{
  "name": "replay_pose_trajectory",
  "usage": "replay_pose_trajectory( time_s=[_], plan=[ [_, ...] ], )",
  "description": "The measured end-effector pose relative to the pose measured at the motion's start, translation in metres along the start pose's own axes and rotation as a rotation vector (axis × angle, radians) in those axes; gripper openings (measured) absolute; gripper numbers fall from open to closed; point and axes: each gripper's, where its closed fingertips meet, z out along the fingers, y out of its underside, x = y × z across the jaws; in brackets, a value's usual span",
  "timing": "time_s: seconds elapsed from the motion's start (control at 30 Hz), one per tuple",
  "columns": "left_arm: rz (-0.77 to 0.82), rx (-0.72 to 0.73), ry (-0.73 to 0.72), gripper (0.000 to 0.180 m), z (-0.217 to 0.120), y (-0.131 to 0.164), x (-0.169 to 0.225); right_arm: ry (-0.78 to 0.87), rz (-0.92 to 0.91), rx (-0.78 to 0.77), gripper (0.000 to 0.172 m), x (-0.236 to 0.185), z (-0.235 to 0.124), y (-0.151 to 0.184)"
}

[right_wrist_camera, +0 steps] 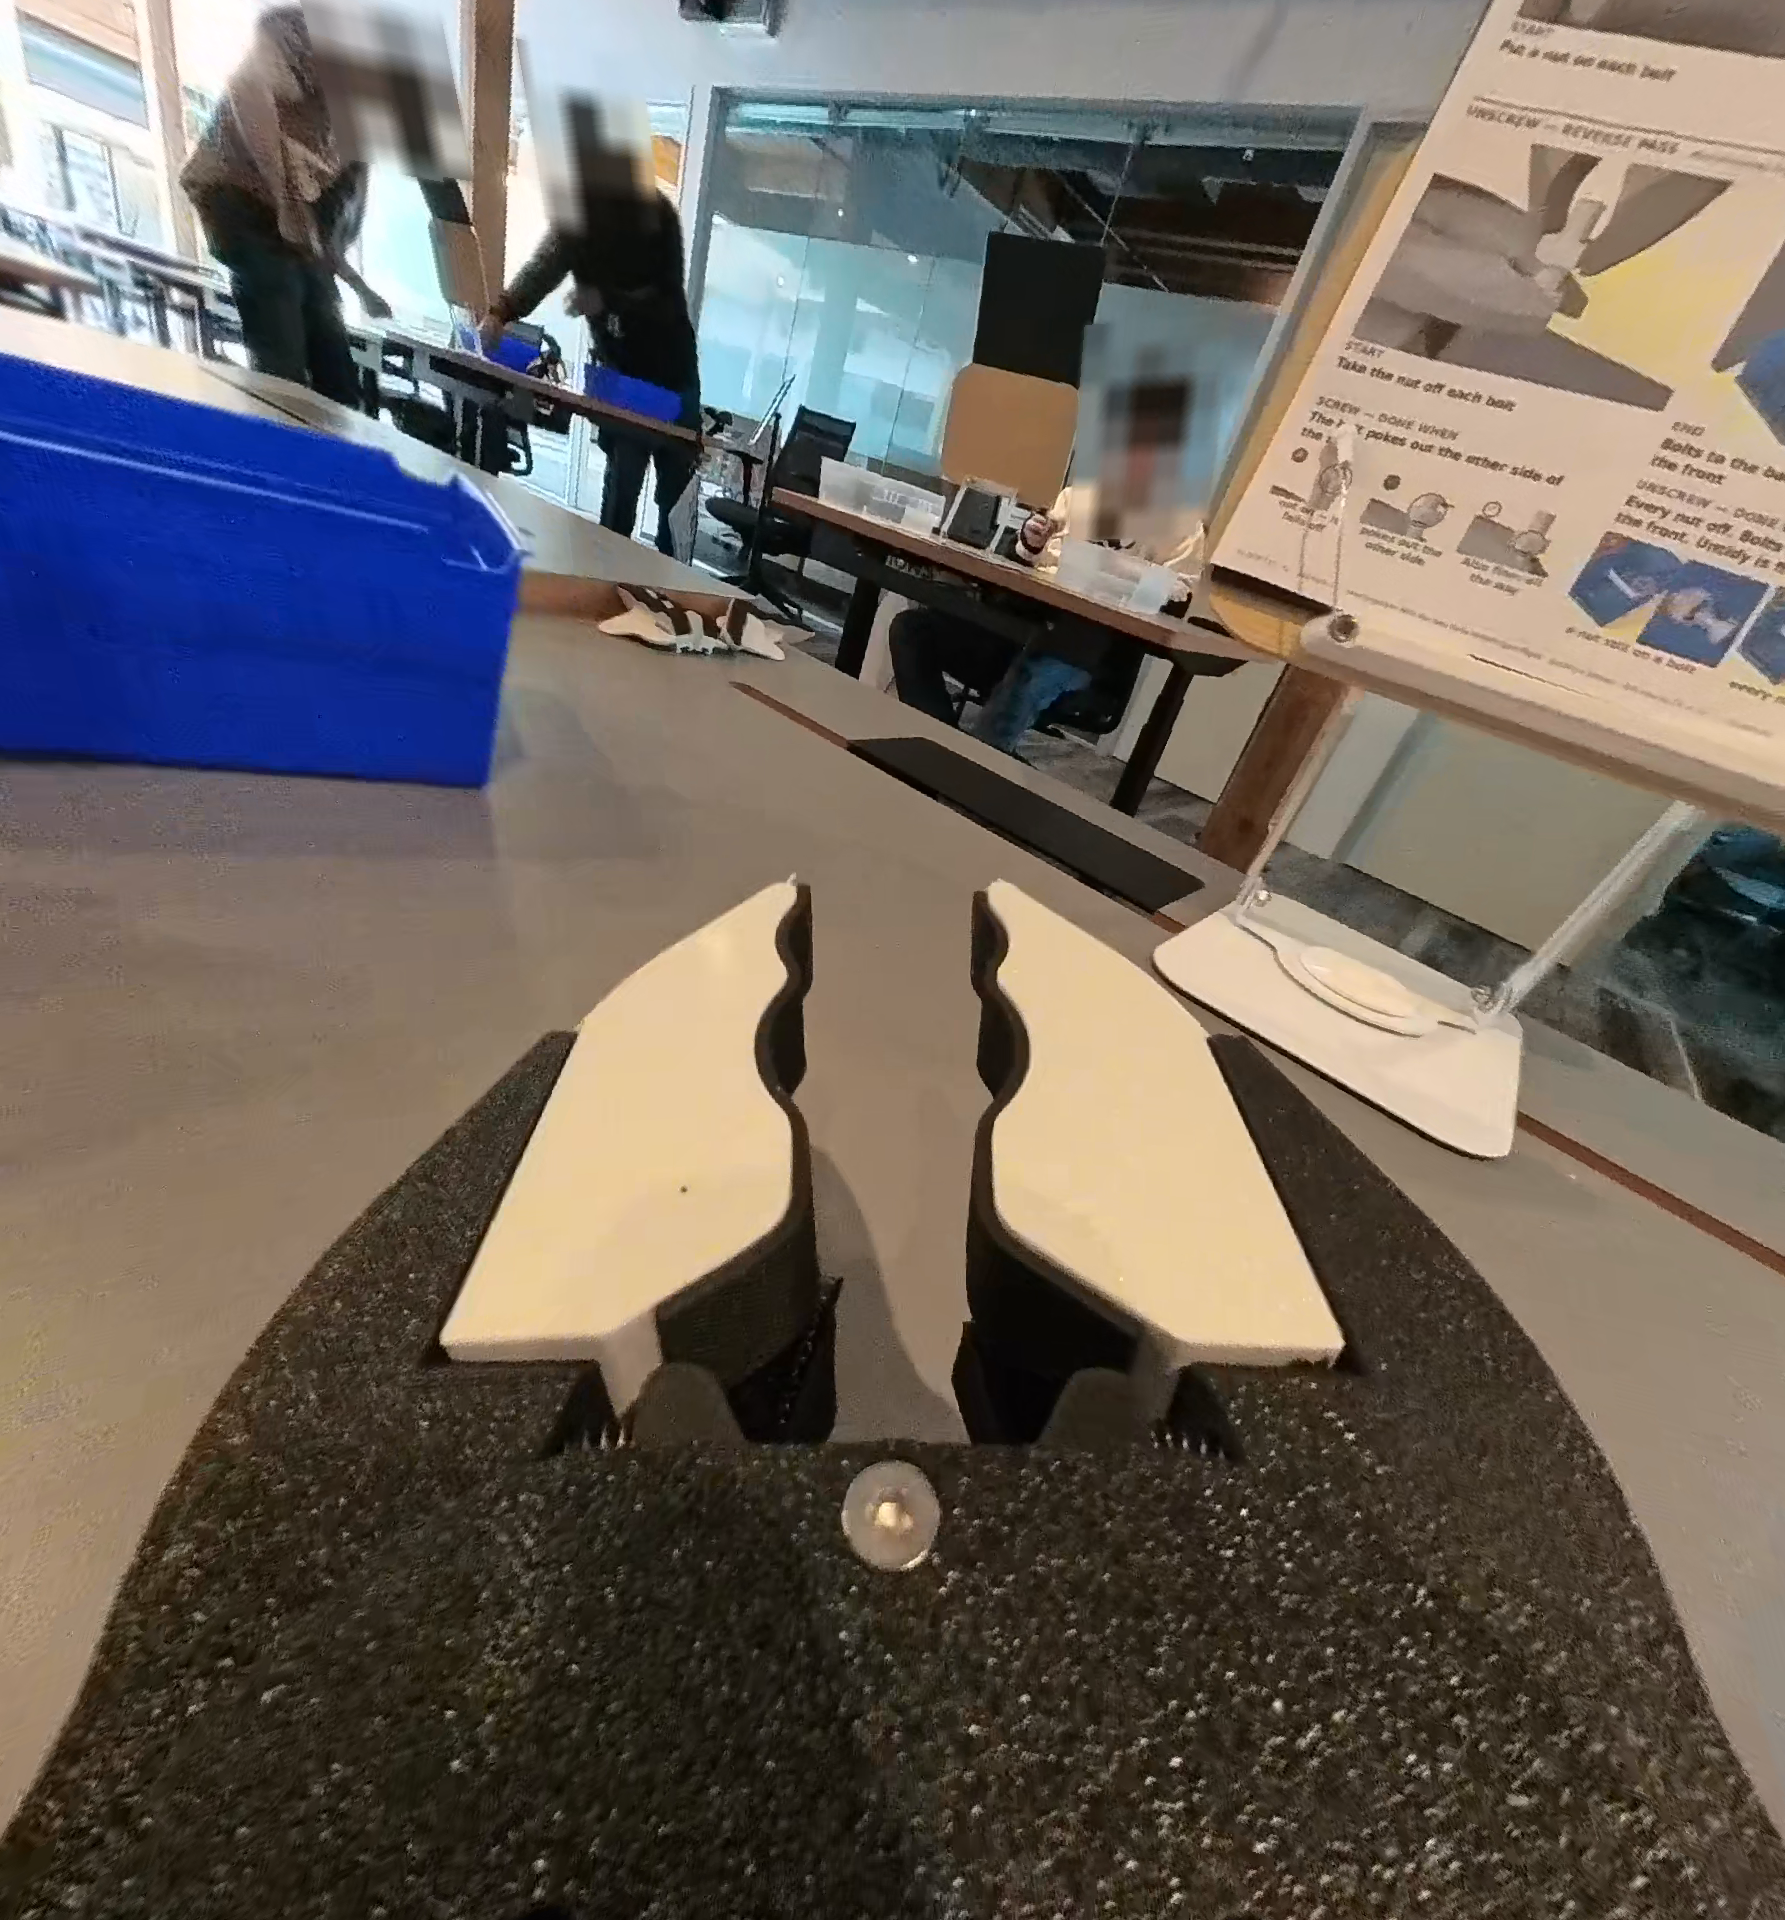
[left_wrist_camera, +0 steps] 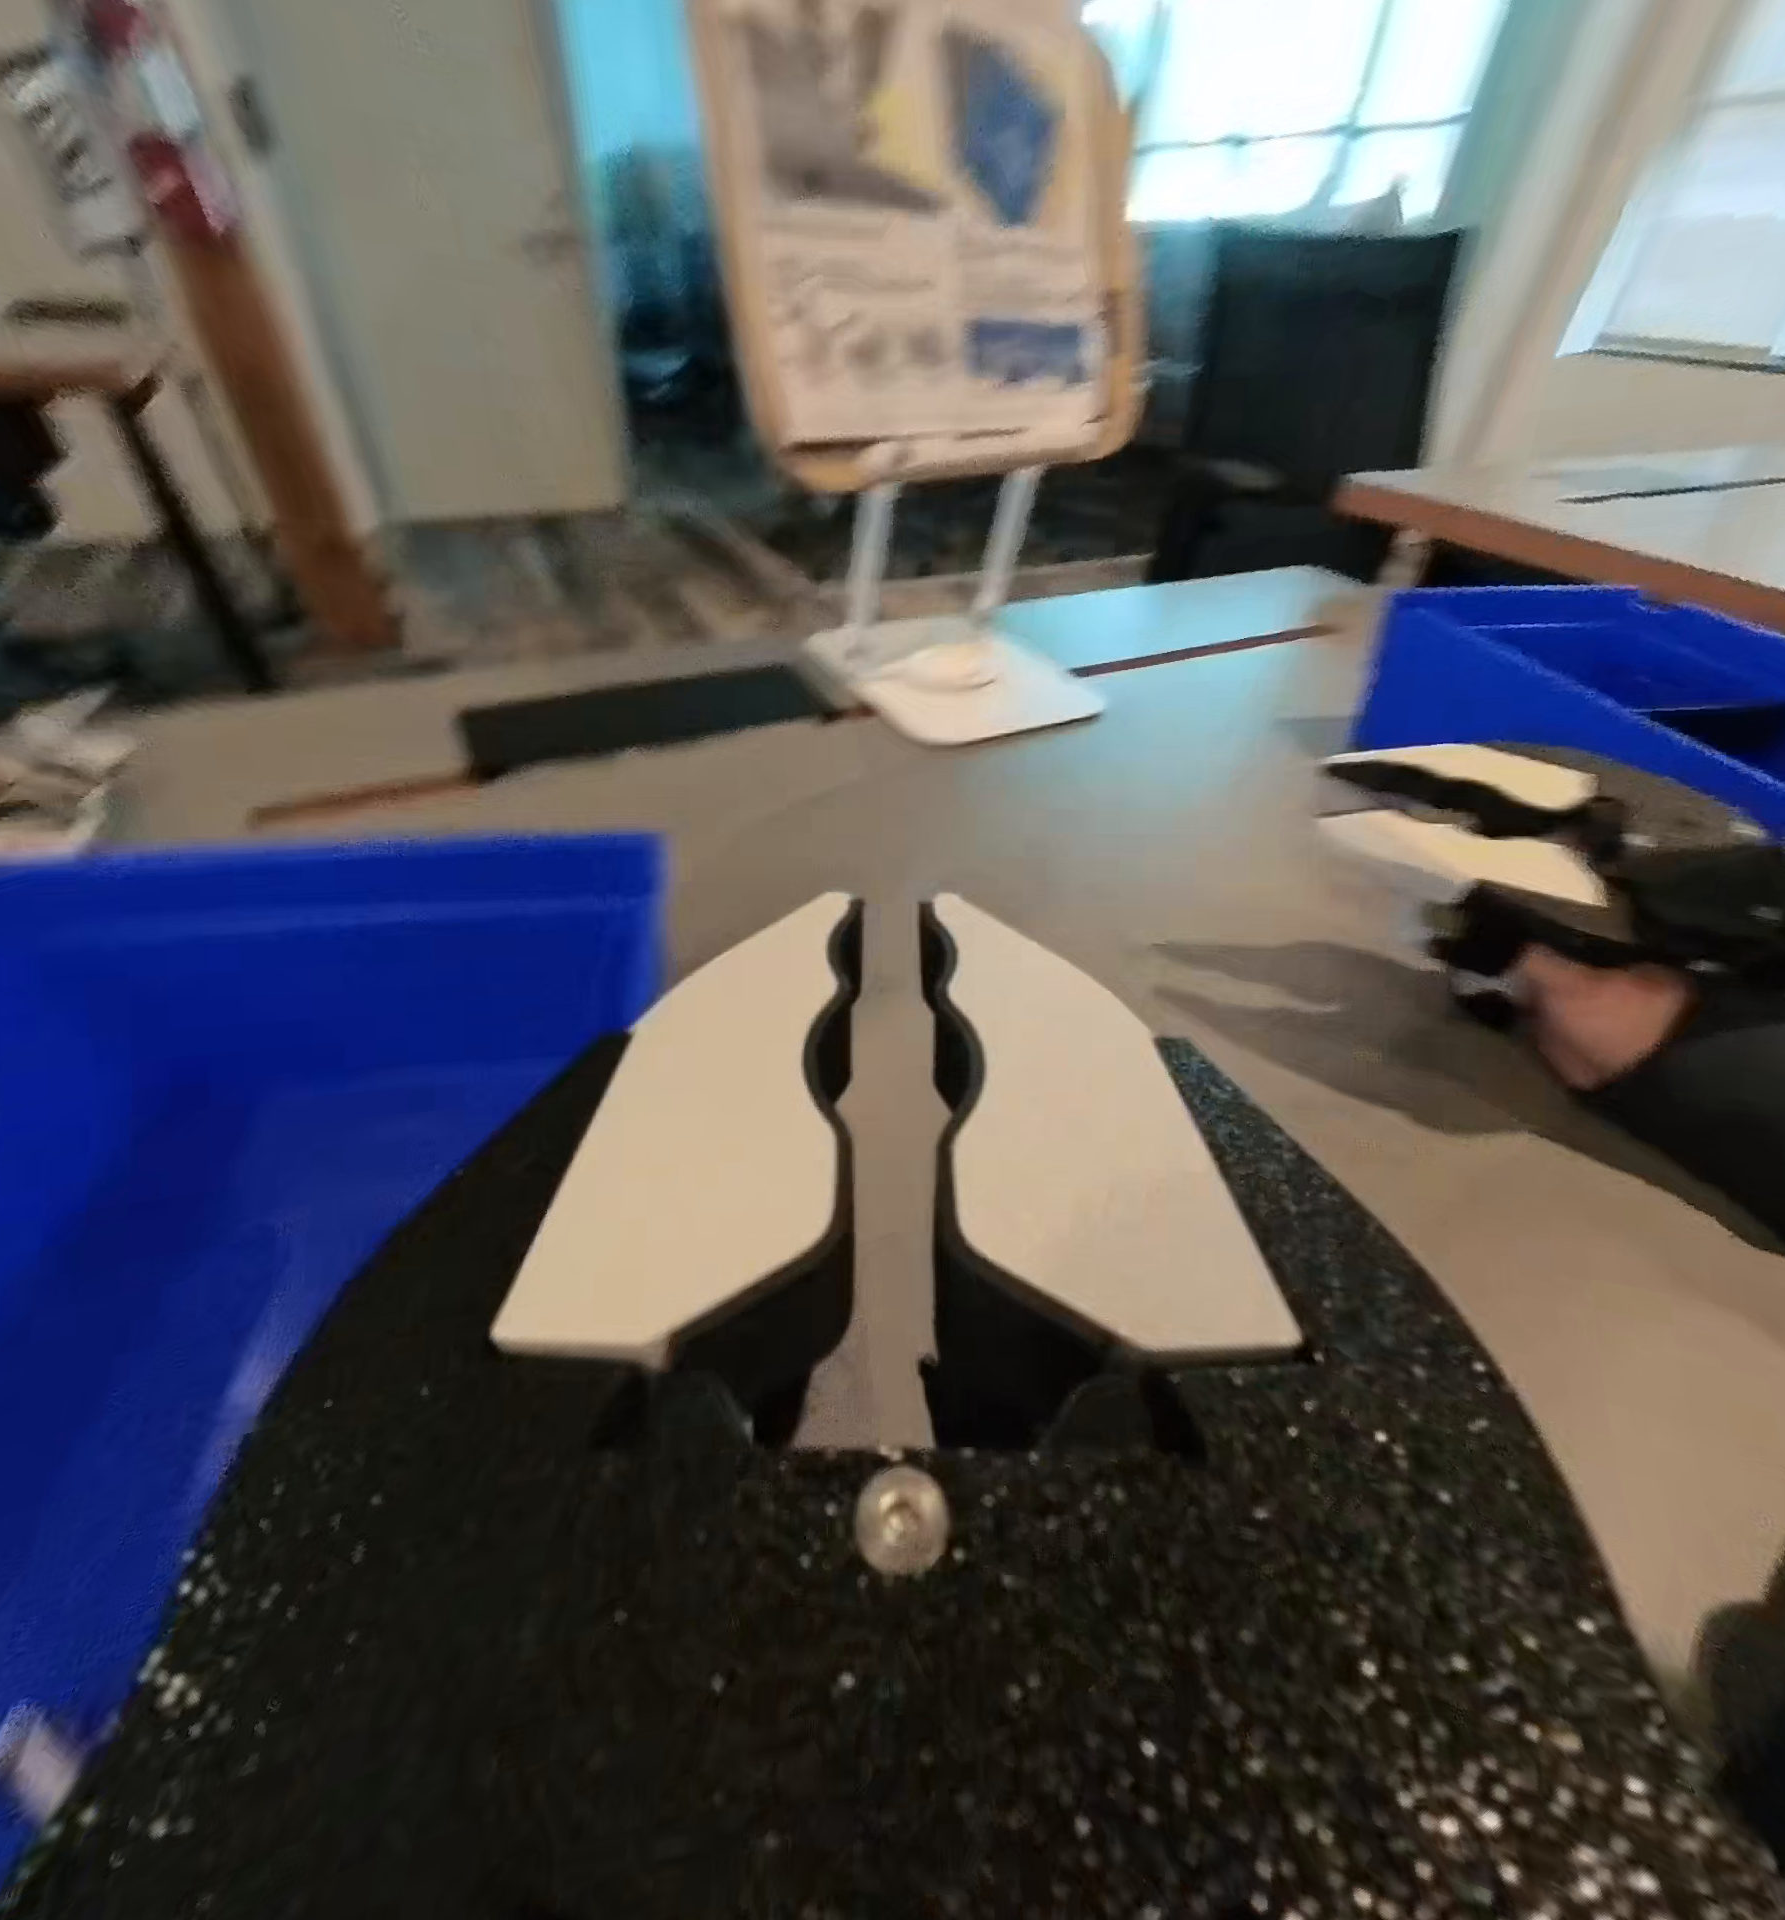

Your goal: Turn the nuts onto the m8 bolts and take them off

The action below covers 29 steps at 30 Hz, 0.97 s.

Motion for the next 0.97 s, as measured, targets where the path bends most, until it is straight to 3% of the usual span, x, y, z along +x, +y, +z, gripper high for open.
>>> replay_pose_trajectory(
  time_s=[0.23, 0.33, 0.4, 0.5, 0.6, 0.73, 0.97],
  plan=[
    [-0.265, -0.020, -0.181, 0.018, -0.066, 0.004, -0.098, -0.016, -0.051, -0.014, 0.027, -0.006, 0.002, 0.002],
    [-0.328, -0.107, -0.253, 0.020, -0.081, 0.011, -0.134, -0.022, -0.060, -0.017, 0.027, -0.007, 0.003, 0.002],
    [-0.346, -0.234, -0.290, 0.020, -0.084, 0.024, -0.153, -0.024, -0.065, -0.019, 0.026, -0.008, 0.003, 0.002],
    [-0.382, -0.565, -0.373, 0.019, -0.091, 0.075, -0.186, -0.028, -0.072, -0.023, 0.026, -0.009, 0.003, 0.003],
    [-0.508, -0.725, -0.300, 0.021, -0.083, 0.113, -0.189, -0.033, -0.078, -0.024, 0.026, -0.010, 0.004, 0.003],
    [-0.530, -0.908, -0.350, 0.023, -0.085, 0.151, -0.198, -0.037, -0.084, -0.025, 0.026, -0.011, 0.004, 0.003],
    [-0.530, -1.077, -0.434, 0.020, -0.088, 0.164, -0.201, -0.043, -0.097, -0.029, 0.025, -0.013, 0.005, 0.004]
  ],
)
